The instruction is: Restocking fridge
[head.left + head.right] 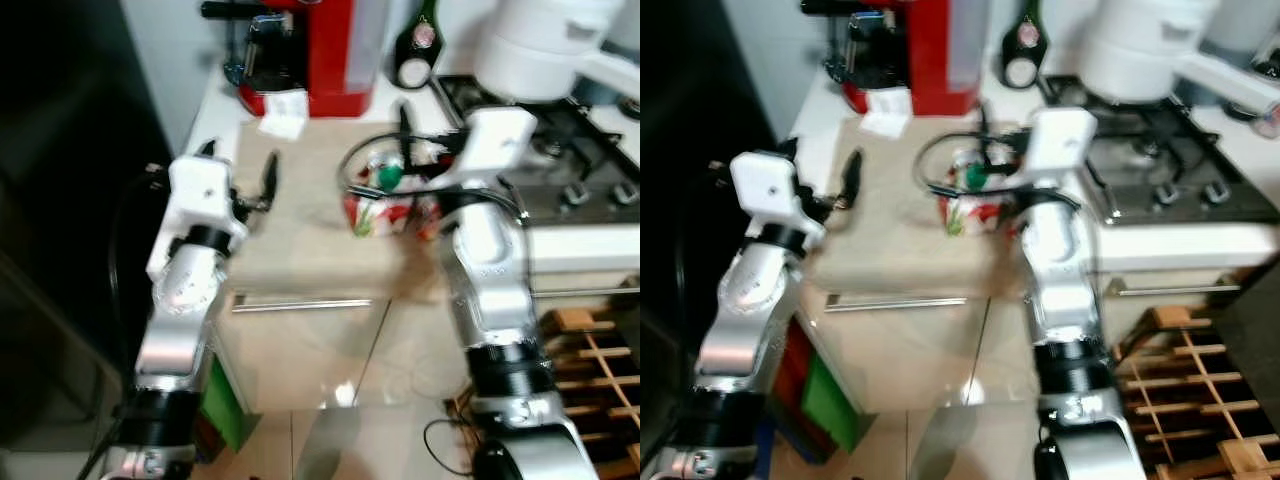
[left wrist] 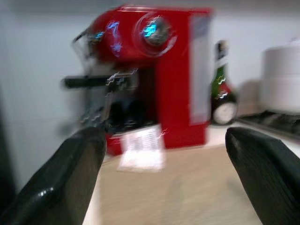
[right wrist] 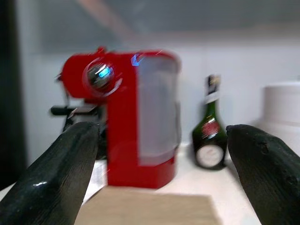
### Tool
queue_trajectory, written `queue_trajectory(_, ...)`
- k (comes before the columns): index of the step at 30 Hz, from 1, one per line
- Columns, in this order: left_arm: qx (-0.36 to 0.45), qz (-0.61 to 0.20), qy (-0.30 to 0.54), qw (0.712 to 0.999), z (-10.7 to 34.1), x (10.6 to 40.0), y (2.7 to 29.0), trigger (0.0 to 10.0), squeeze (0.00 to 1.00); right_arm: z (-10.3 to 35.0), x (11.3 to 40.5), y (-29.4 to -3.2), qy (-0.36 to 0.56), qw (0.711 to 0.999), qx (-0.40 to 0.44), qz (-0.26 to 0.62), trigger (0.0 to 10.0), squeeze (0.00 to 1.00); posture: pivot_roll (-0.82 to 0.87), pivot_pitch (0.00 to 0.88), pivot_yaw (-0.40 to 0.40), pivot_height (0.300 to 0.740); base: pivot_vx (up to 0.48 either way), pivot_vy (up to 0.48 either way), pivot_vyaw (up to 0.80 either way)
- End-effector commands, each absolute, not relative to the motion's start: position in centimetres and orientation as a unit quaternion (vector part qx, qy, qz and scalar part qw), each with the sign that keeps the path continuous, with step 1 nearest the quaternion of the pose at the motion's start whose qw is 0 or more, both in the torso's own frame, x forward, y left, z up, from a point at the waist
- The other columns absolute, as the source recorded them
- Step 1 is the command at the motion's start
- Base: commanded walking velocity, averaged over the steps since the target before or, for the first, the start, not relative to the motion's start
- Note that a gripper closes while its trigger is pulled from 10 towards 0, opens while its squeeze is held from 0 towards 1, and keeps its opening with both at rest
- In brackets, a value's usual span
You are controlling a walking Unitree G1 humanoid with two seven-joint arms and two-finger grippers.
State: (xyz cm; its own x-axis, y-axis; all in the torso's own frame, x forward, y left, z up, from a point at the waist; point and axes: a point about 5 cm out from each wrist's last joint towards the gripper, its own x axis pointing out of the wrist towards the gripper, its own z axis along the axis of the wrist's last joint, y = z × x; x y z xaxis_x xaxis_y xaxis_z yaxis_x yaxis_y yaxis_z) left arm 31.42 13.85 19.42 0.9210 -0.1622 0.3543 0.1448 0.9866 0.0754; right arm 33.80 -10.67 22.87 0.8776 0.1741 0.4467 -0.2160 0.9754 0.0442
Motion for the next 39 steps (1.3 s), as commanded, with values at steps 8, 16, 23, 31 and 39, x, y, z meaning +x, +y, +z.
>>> queue_trajectory(8, 0.023, -0.092, -0.190, 0.977, 19.7, 31.4, 13.1, 10.0, 0.00, 23.2, 33.4, -11.2, -0.225, 0.968, 0.067, 0.091, 10.0, 0.00, -0.01, 0.000, 0.014, 0.740, 0.000, 0.000, 0.00)
queue_trajectory(16, 0.026, -0.100, -0.184, 0.977, 19.5, 31.5, 12.8, 10.0, 0.00, 22.0, 33.6, -11.4, -0.188, 0.974, 0.095, 0.088, 10.0, 0.00, -0.01, 0.000, 0.021, 0.740, 0.000, 0.000, 0.00)
queue_trajectory(23, 0.029, -0.103, -0.178, 0.978, 19.3, 31.4, 12.7, 10.0, 0.00, 20.2, 35.3, -11.6, -0.125, 0.984, 0.100, 0.075, 10.0, 0.00, -0.01, 0.000, 0.021, 0.740, 0.000, 0.000, 0.00)
queue_trajectory(31, 0.031, -0.096, -0.176, 0.979, 19.1, 30.9, 12.9, 10.0, 0.00, 22.9, 36.4, -9.6, -0.148, 0.977, 0.100, 0.112, 10.0, 0.00, 0.01, 0.000, 0.004, 0.740, 0.000, 0.000, 0.00)
queue_trajectory(39, 0.032, -0.093, -0.170, 0.981, 18.8, 30.5, 12.9, 10.0, 0.00, 23.6, 36.7, -7.9, -0.142, 0.975, 0.107, 0.135, 10.0, 0.00, 0.02, 0.000, -0.006, 0.740, 0.000, 0.000, 0.00)
